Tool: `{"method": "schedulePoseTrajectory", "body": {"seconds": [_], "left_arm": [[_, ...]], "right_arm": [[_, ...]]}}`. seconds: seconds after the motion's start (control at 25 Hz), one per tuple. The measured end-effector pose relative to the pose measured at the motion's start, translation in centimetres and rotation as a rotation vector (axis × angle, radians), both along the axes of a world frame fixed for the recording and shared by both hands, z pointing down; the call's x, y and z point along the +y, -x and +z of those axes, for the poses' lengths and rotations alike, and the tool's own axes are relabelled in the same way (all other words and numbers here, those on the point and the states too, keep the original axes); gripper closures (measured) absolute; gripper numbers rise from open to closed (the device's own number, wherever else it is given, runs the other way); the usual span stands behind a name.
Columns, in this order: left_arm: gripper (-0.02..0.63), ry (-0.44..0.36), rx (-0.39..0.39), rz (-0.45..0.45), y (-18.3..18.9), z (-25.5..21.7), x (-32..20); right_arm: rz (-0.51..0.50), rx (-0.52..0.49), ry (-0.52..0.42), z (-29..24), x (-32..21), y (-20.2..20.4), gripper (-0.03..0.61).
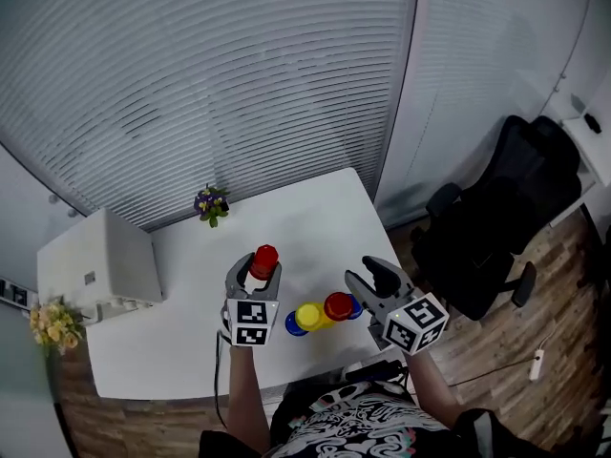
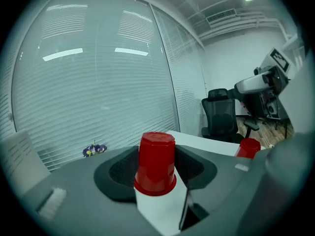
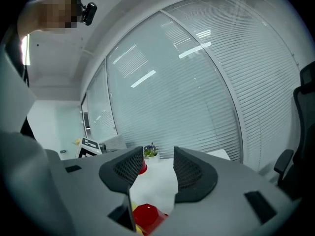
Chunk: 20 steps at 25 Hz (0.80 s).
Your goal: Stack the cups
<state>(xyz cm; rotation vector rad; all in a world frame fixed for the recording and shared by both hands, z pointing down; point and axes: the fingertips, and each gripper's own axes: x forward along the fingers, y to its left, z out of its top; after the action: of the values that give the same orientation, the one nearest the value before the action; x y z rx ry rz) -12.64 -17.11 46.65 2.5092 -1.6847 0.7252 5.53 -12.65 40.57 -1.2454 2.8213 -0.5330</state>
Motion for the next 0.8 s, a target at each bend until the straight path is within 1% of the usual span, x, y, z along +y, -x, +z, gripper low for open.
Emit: {"method": "schedulePoseTrajectory", "body": {"seconds": [0.08, 0.2, 0.32, 0.4, 0.52, 0.64, 0.72, 0.8], "left_arm": [[0.388, -0.007, 0.010, -0.017, 0.2, -0.6, 1.0], [0.388, -0.017, 0.041, -0.031, 0.4, -1.3, 2.4], [0.388, -0.031, 0.090, -0.036, 0.1, -2.1, 3.7], [0.388, -0.041, 0.145, -0.046, 0.1, -2.8, 4.6], [0.388, -0.061, 0.268, -0.058, 0.1, -4.2, 6.0], [0.388, -0.095, 0.374, -0.057, -0.4, -5.5, 7.4], [0.388, -0.110, 0.419, -0.055, -0.7, -6.1, 7.9], [0.388, -0.110, 0.441, -0.050, -1.1, -6.4, 8.4]], "right_arm": [[-0.028, -0.001, -0.015, -0.4, 0.5, 0.5, 0.385], [-0.061, 0.002, -0.048, -1.1, 1.4, 1.2, 0.438], [-0.090, 0.017, -0.084, -1.8, 2.3, 1.7, 0.456], [-0.116, 0.005, -0.101, -2.3, 3.2, 2.1, 0.466], [-0.149, -0.013, -0.111, -3.0, 4.2, 2.7, 0.466], [-0.179, -0.005, -0.122, -3.4, 5.0, 3.3, 0.452], [-0.195, 0.000, -0.131, -3.8, 5.4, 3.8, 0.434], [-0.202, 0.006, -0.141, -4.2, 6.0, 4.0, 0.431]]}}
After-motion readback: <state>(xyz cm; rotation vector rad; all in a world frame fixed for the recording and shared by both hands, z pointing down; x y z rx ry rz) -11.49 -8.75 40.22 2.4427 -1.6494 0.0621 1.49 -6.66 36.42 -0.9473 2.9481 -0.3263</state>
